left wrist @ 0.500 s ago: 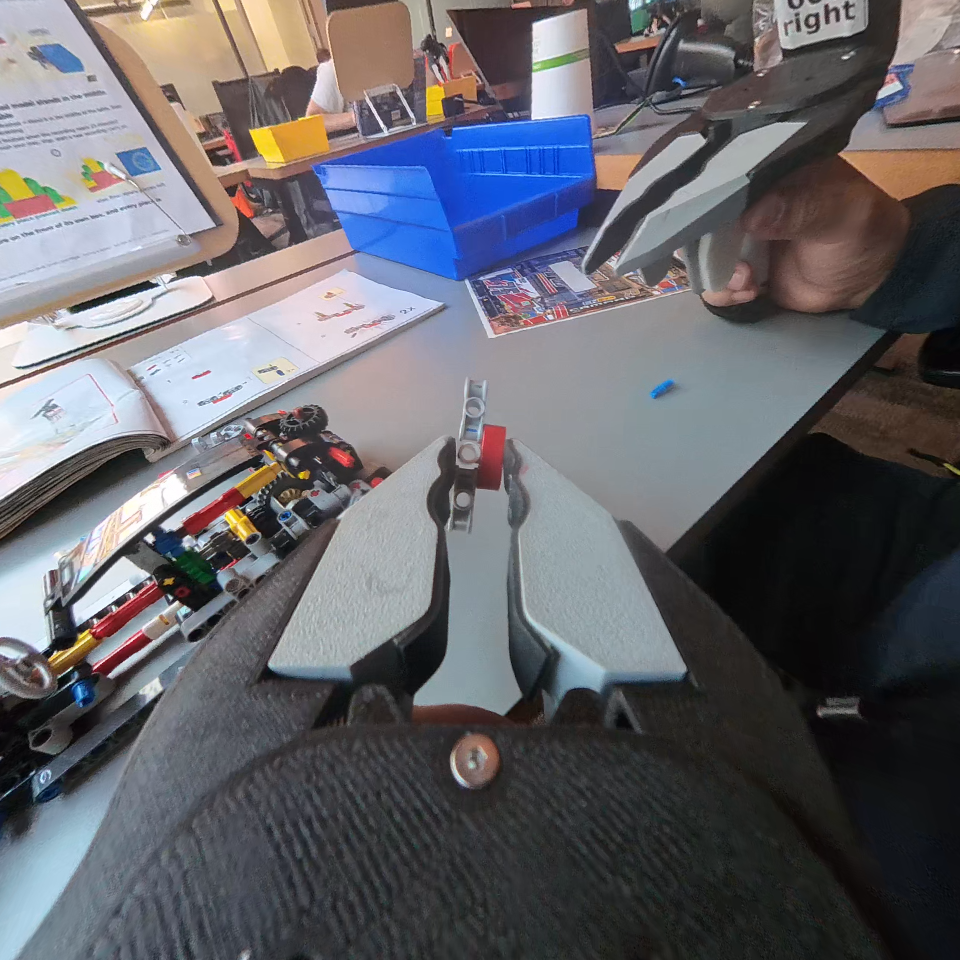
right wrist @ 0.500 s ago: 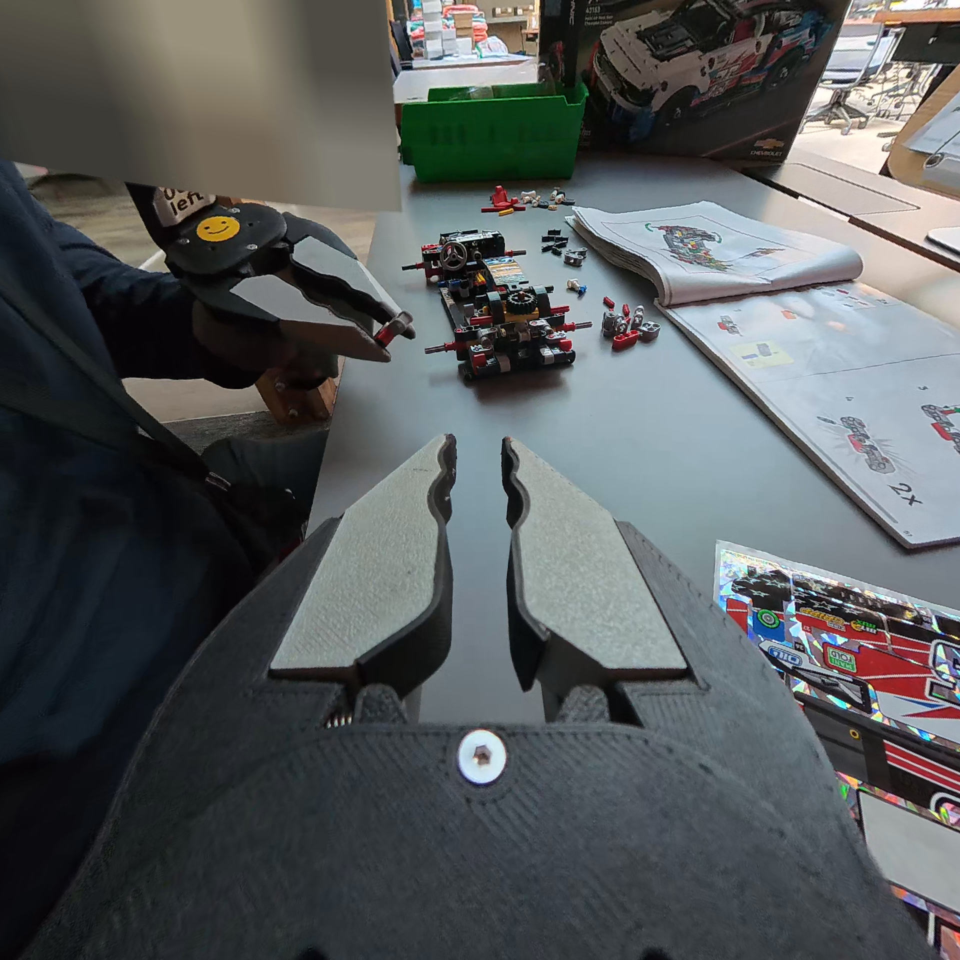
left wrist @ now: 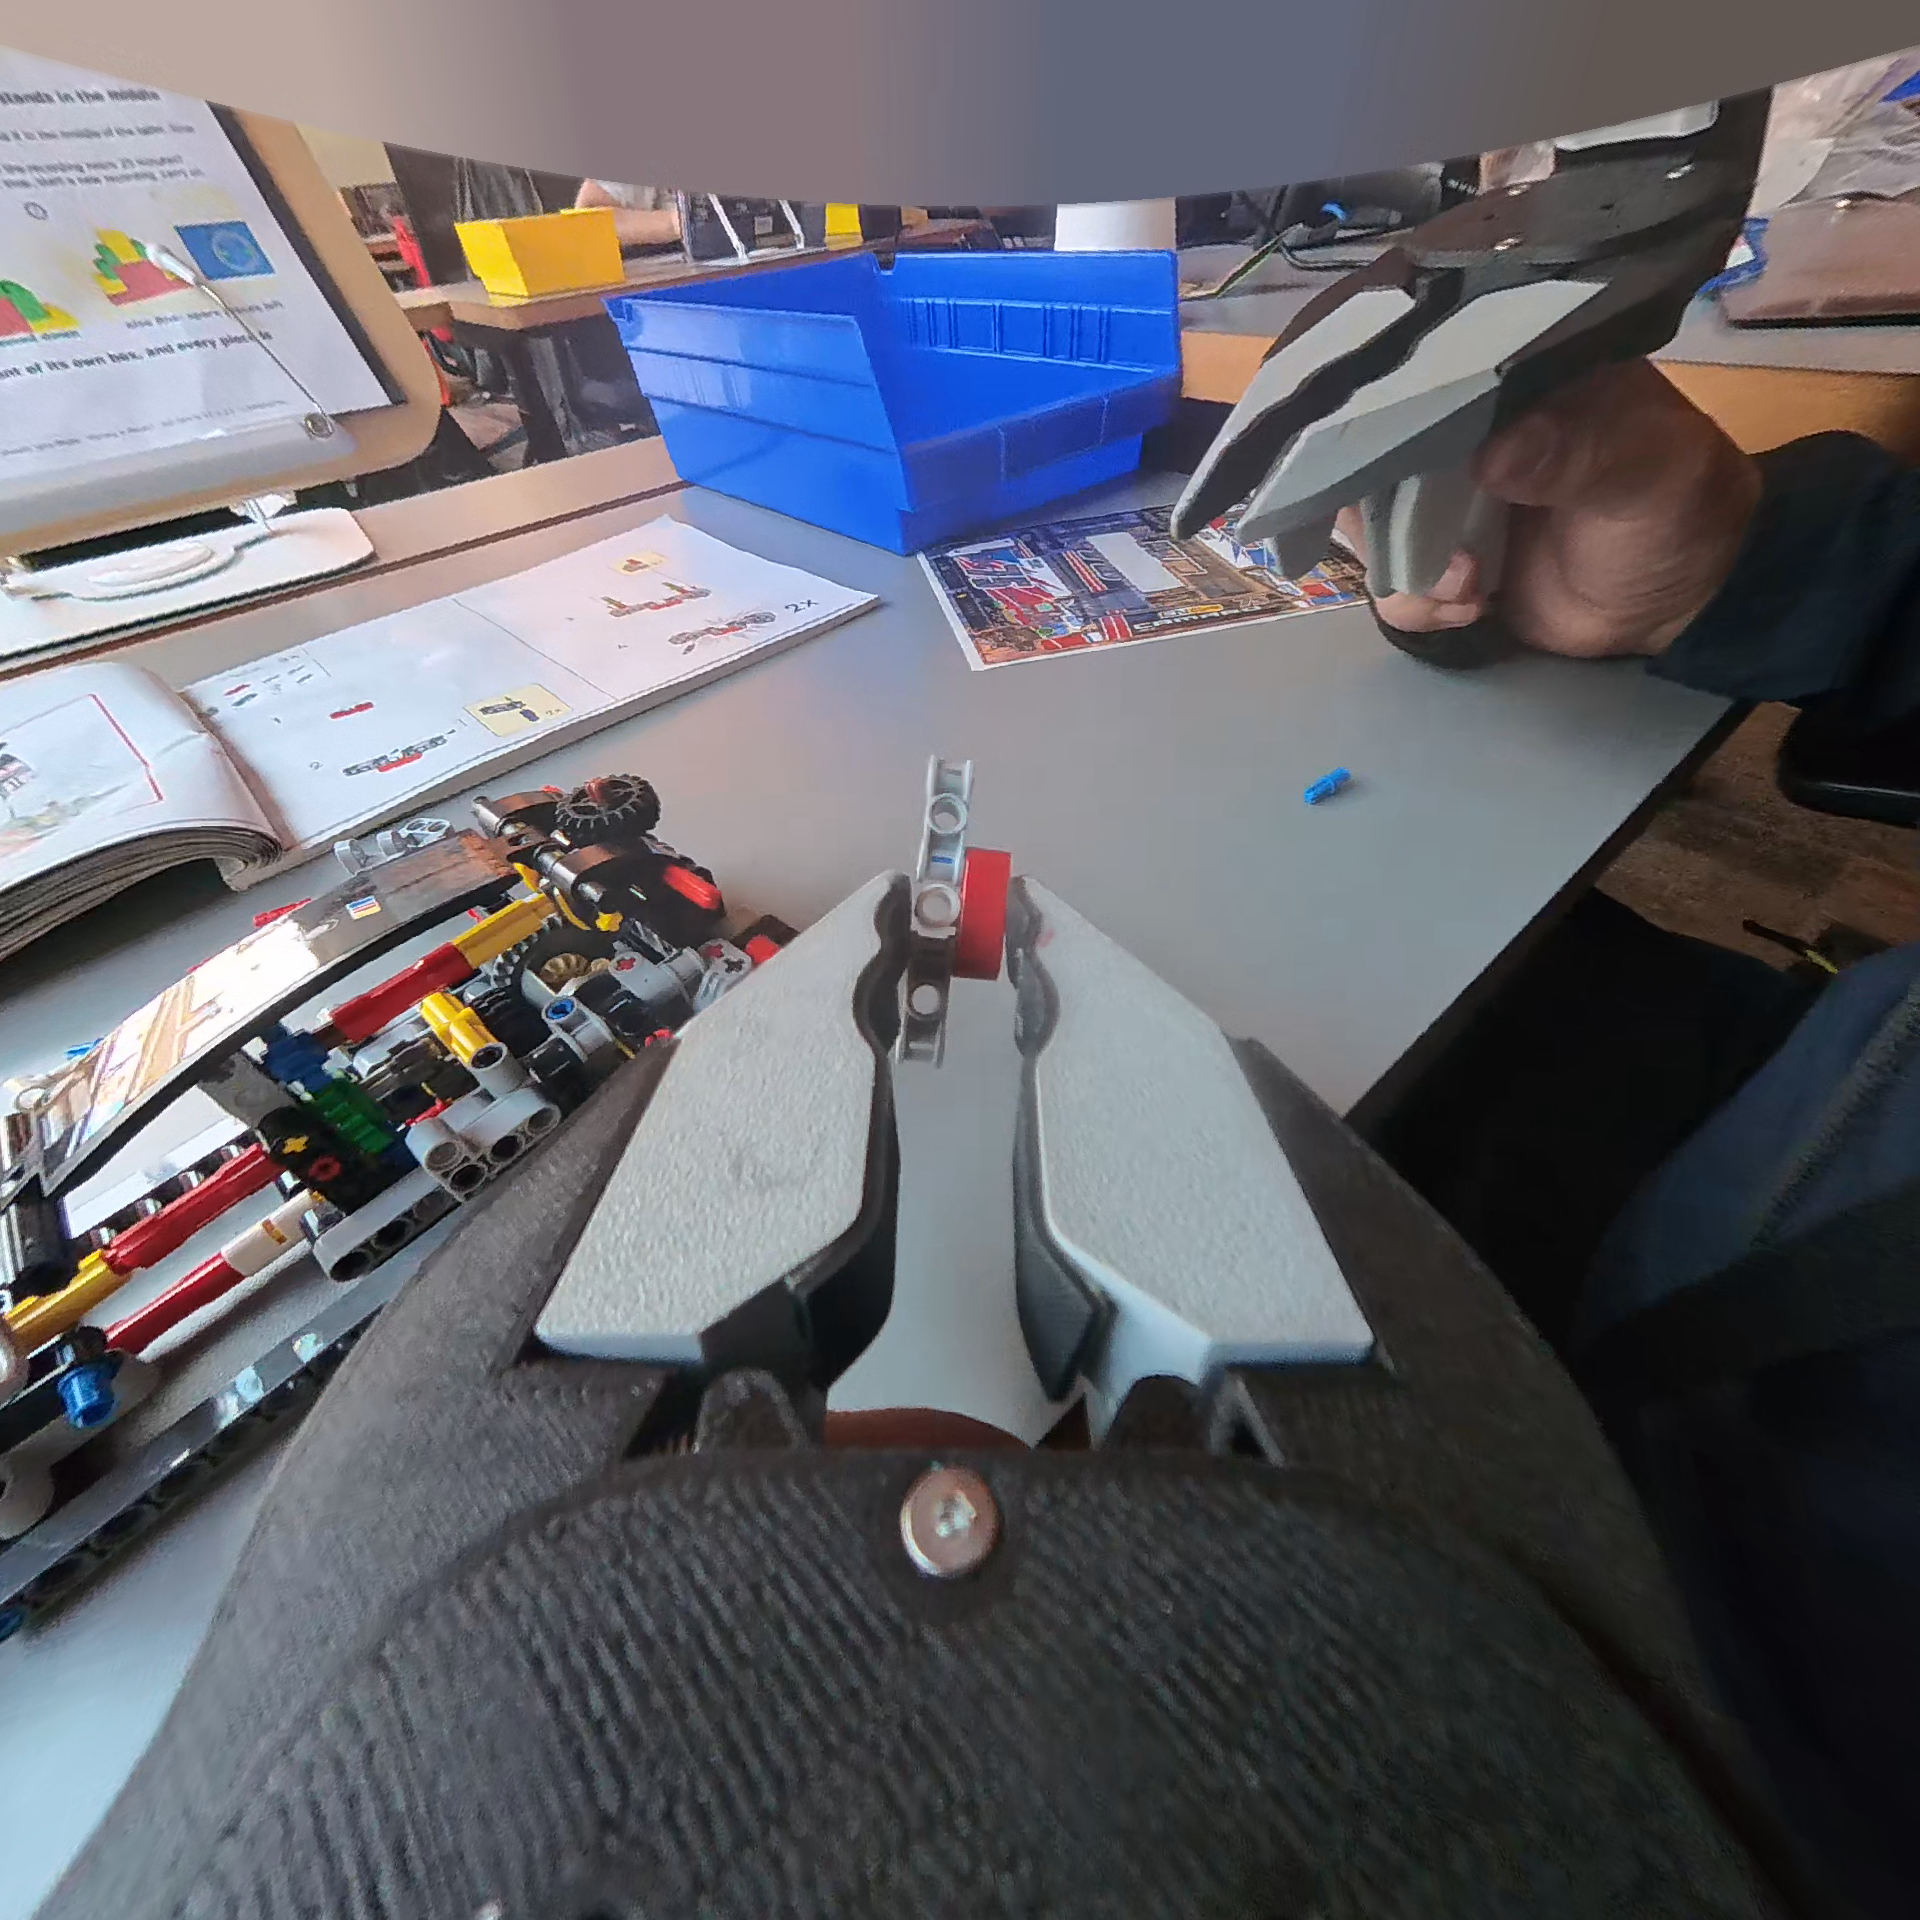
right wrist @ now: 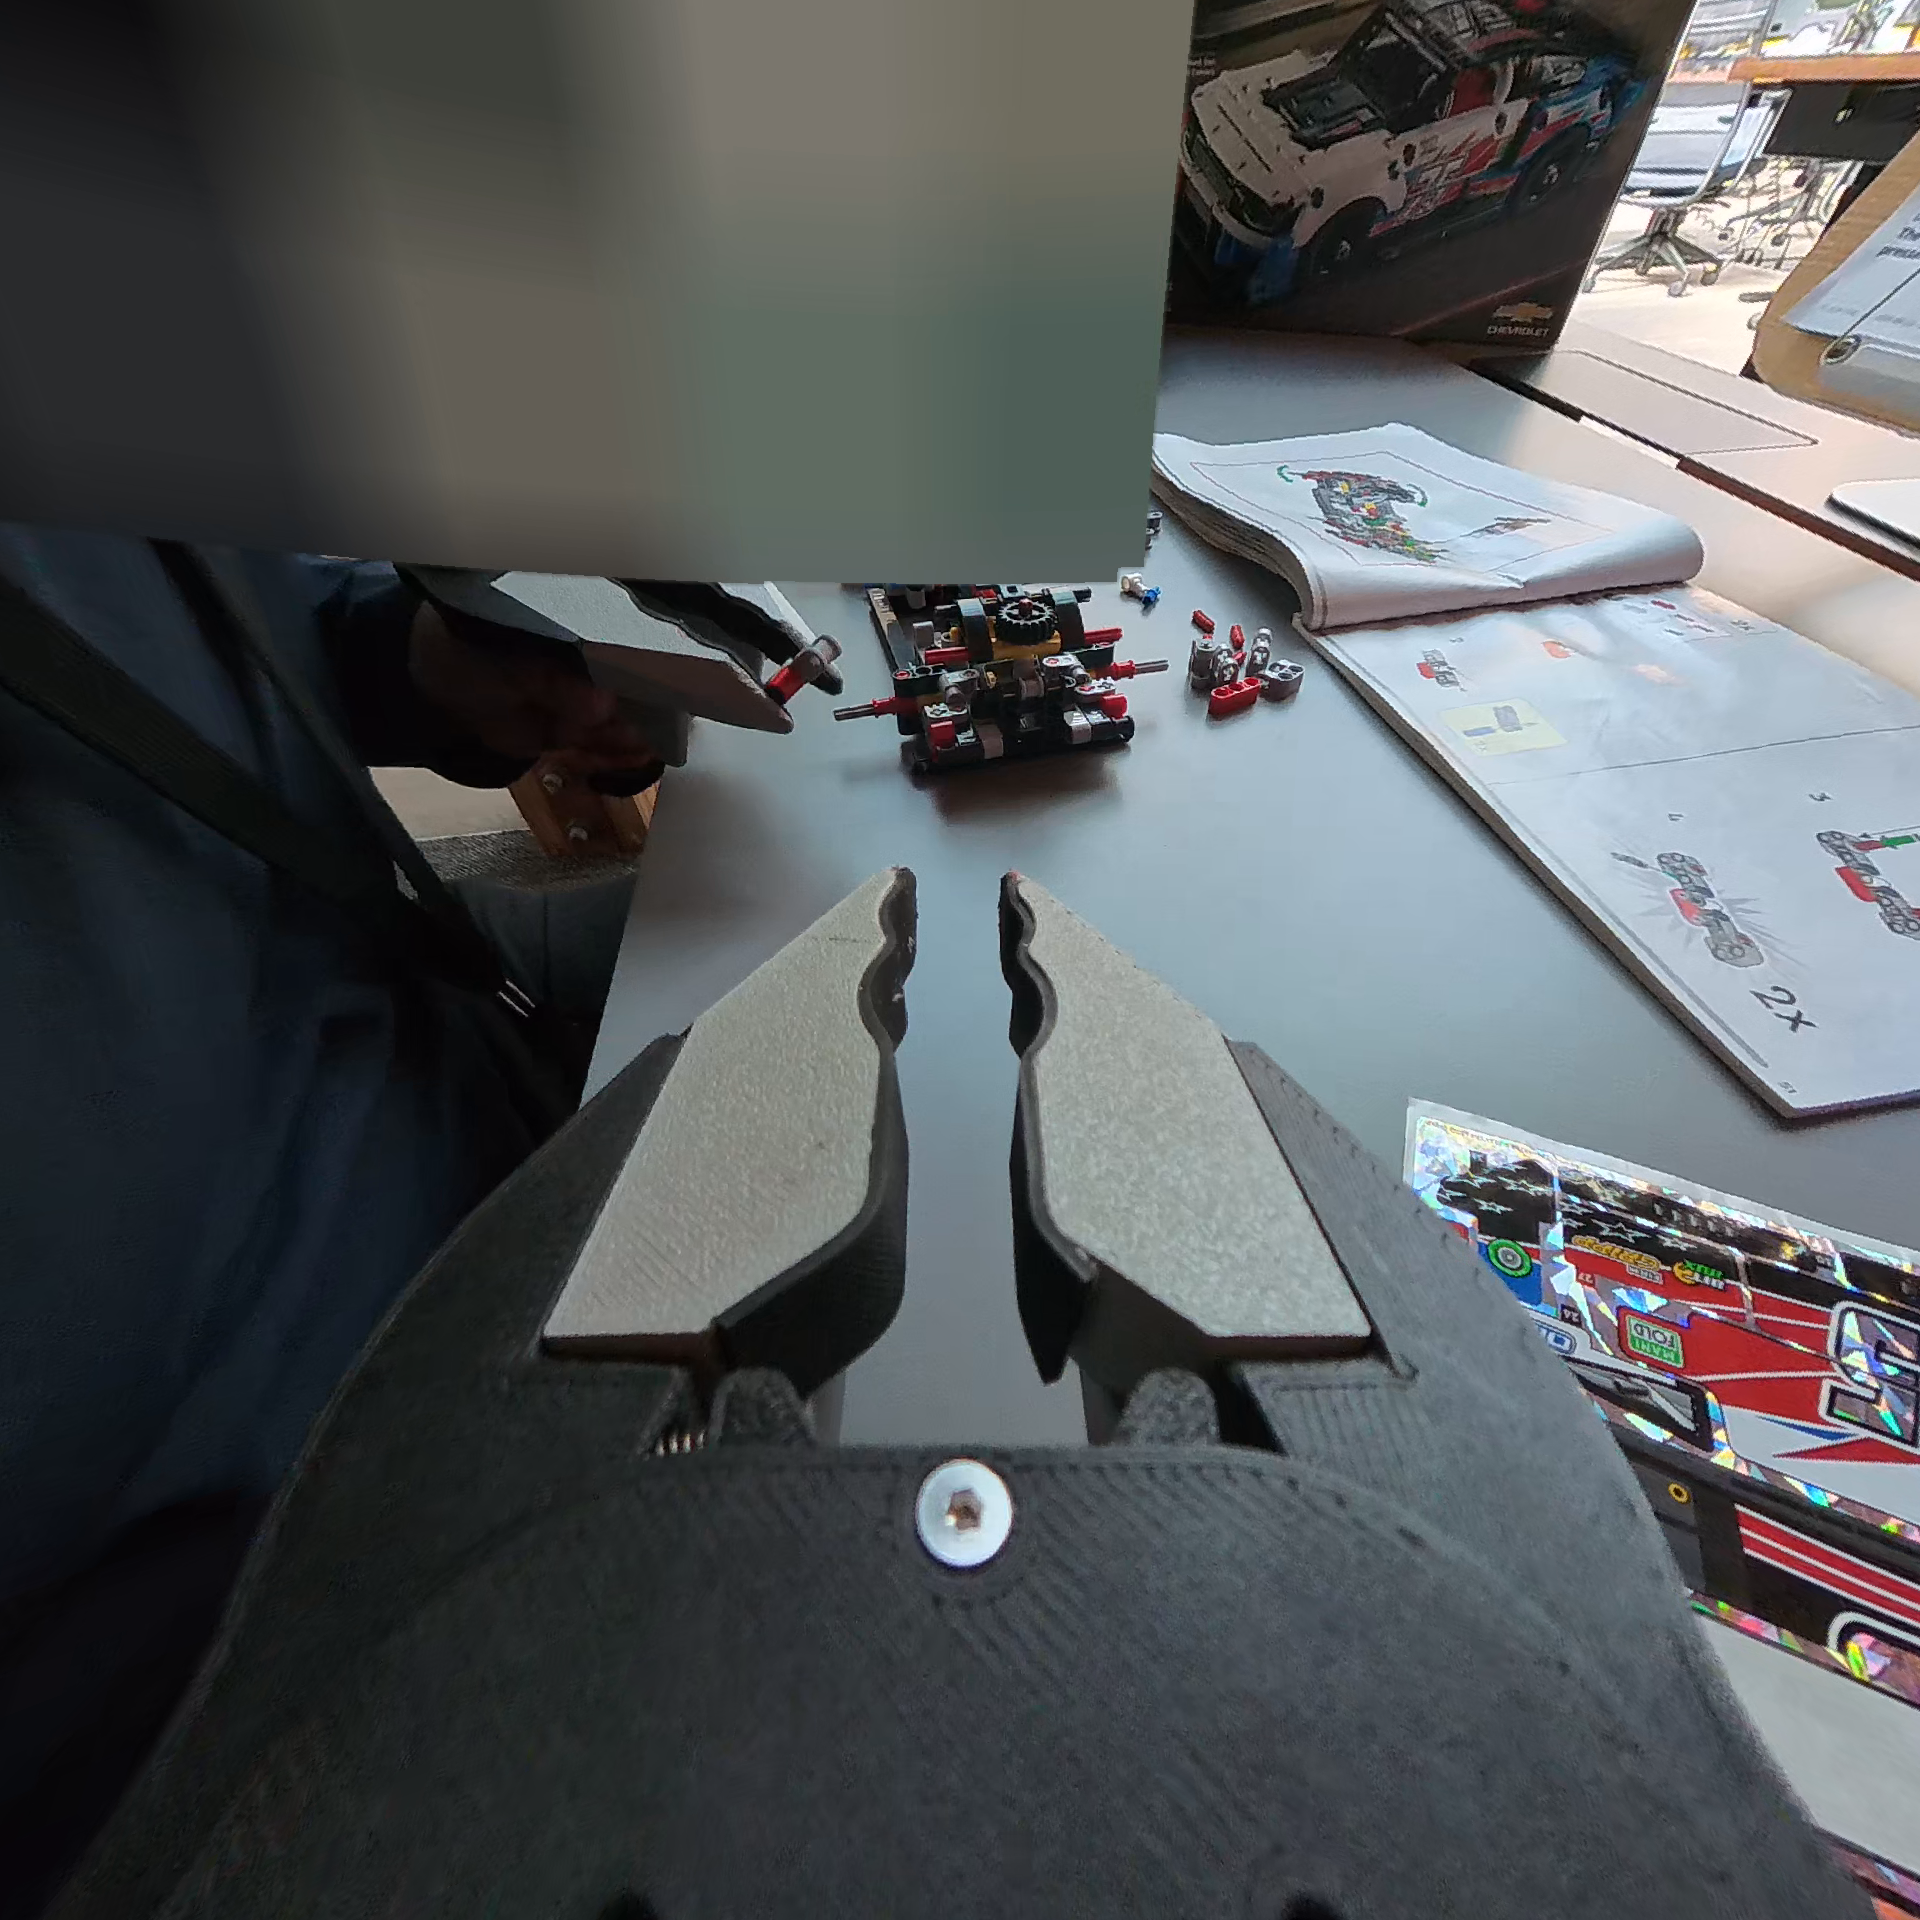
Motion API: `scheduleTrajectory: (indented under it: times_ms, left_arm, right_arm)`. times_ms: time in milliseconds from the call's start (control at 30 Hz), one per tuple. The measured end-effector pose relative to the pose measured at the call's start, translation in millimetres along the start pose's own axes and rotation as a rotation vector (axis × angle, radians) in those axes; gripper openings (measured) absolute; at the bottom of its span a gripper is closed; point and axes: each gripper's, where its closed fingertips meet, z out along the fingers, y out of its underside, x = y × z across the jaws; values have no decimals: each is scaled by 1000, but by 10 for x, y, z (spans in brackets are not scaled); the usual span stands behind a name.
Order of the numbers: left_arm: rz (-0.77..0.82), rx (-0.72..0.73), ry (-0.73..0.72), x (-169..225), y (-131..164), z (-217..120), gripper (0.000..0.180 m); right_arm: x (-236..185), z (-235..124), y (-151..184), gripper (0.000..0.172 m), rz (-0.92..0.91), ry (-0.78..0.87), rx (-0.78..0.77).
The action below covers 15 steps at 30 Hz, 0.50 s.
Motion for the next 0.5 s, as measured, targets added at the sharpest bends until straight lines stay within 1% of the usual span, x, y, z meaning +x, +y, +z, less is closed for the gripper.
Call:
scheduleTrajectory:
  times_ms: [500]
  left_arm:
    - [-23,-7,11,-1,29,14,15]
  right_arm:
    - [-12,8,7,12,-11,-5,-6]
